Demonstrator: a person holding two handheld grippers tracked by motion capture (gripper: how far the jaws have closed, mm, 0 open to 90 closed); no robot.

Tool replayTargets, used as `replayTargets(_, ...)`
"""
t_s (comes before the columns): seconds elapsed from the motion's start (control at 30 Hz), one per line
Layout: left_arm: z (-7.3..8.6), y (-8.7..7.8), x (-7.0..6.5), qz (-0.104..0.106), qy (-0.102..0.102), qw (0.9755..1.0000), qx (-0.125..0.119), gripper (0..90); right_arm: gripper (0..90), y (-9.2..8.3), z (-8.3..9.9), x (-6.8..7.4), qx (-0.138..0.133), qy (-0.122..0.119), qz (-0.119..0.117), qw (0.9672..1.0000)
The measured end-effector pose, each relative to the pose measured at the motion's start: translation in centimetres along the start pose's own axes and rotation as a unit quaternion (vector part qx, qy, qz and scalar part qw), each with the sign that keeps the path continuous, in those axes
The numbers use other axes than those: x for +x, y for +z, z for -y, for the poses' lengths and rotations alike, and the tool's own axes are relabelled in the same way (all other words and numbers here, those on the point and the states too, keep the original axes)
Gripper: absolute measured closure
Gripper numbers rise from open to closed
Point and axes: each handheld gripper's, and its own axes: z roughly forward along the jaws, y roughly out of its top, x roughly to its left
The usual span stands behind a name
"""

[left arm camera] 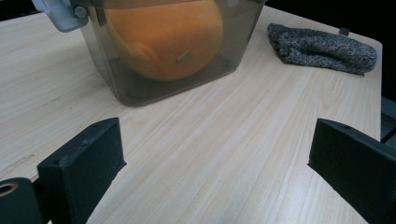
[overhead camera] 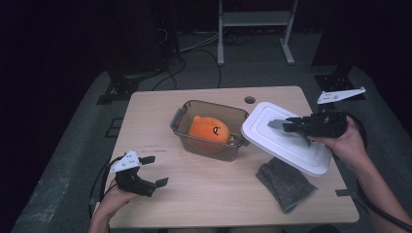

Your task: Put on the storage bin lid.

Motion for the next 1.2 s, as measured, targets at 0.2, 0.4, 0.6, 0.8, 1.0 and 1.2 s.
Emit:
replayTargets(0.2, 0.0, -0.1, 0.0, 0.001, -0.002, 1.0, -0.002, 2.5, 65.8, 1.1, -1.9, 0.6, 0.002, -0.012, -0.011, 0.9999)
replayTargets(0.4, 0.0, -0.1, 0.1, 0.001, -0.003, 1.0, -0.003, 2.5, 65.8, 2.3, -3.7, 1.1, 0.008, -0.024, -0.021, 0.9994)
replayTargets(0.6, 0.0, -0.1, 0.1, 0.002, -0.003, 1.0, -0.004, 2.5, 65.8, 3.6, -5.1, 1.5, 0.011, -0.032, -0.033, 0.9989)
replayTargets(0.8, 0.0, -0.1, 0.1, 0.002, -0.002, 1.0, -0.006, 2.5, 65.7, 5.1, -6.1, 2.0, 0.017, -0.04, -0.044, 0.9981)
replayTargets(1.0, 0.0, 0.0, 0.1, 0.003, -0.002, 1.0, -0.005, 2.5, 65.8, 6.3, -7.1, 2.4, 0.019, -0.047, -0.054, 0.9972)
replayTargets(1.2, -0.1, -0.1, 0.1, 0.003, -0.001, 1.0, -0.008, 2.5, 65.8, 7.4, -7.7, 2.7, 0.023, -0.055, -0.061, 0.9964)
